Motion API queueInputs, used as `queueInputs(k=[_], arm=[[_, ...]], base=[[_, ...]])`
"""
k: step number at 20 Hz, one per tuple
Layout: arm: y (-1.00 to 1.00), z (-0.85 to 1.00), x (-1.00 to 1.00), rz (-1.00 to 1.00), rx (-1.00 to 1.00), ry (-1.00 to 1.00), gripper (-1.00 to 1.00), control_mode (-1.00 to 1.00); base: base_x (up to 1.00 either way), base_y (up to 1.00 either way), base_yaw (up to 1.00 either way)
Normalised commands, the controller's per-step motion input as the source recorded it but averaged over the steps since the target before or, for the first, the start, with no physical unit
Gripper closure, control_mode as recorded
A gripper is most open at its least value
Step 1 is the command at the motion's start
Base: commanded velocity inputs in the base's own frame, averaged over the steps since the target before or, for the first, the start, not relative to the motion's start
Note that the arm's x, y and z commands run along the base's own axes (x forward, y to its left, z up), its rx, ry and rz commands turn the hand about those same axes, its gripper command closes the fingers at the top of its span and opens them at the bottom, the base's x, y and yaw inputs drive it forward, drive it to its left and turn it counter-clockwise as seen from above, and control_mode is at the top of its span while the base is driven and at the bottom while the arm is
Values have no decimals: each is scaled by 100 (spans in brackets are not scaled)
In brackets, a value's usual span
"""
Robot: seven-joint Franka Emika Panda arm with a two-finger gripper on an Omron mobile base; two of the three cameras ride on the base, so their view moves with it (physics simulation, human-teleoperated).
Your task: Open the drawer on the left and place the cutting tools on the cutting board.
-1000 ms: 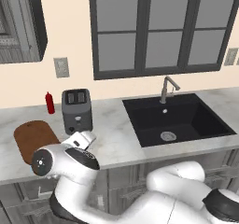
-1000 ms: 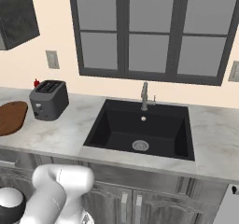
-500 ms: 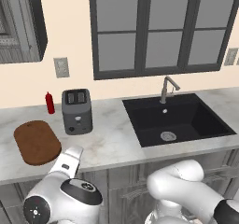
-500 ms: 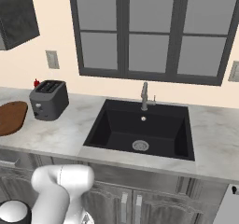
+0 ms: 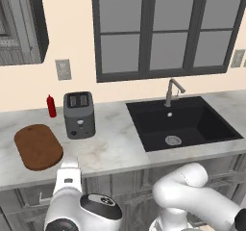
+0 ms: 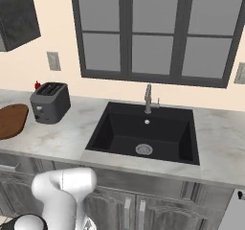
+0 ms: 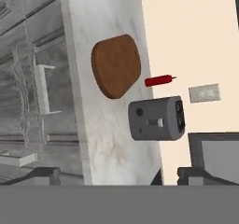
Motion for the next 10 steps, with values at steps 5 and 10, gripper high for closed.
queueInputs(k=[5, 10], arm=[[-2, -22, 0, 30, -1, -5, -100, -100], [-2, -45, 1, 19, 0, -9, -100, -100]], base=[[0, 0, 0], [0, 0, 0]])
